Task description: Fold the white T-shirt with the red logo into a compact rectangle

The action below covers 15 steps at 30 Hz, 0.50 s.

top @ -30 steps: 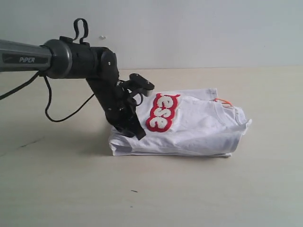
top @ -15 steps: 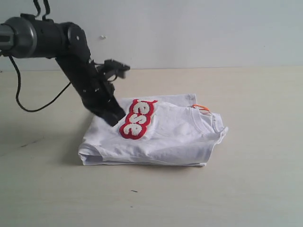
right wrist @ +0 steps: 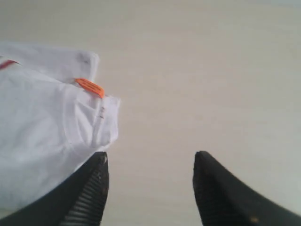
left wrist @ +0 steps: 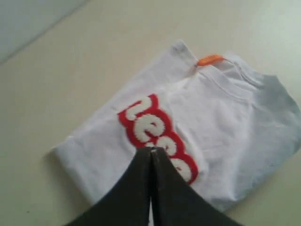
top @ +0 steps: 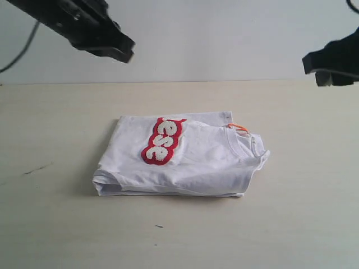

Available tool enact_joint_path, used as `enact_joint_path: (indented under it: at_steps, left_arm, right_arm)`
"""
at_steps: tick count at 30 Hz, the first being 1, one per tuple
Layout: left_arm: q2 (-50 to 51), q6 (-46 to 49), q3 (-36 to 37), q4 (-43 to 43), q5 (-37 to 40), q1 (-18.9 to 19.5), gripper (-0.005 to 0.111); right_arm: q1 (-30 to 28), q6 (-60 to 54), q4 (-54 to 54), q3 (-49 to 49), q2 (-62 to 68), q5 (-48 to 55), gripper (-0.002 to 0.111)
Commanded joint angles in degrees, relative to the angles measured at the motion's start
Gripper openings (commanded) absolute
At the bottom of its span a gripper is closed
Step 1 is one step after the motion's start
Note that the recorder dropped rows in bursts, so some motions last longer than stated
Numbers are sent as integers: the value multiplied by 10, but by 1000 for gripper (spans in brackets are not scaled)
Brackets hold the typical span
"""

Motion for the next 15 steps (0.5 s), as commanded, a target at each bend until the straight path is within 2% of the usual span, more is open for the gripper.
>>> enact_joint_path:
  at_steps: [1, 4, 8, 12, 15]
  left_arm:
    - [-111, -10, 88, -20, -75, 68, 0]
    - [-194, -10, 161, -57, -145, 116, 0]
    - [-309, -9, 259, -93, -240, 156, 0]
    - [-428, -9, 351, -129, -318, 159, 0]
    - [-517, -9, 413, -134, -345, 159, 0]
  right_arm:
    - [-38, -28, 59, 3, 72, -12, 54]
    - [-38, -75, 121, 3, 77, -37, 54]
    - [-36, -131, 186, 3, 61, -57, 54]
    - [-36, -138, 185, 3, 38, -63, 54]
    - [-36, -138, 185, 3, 20, -63, 54]
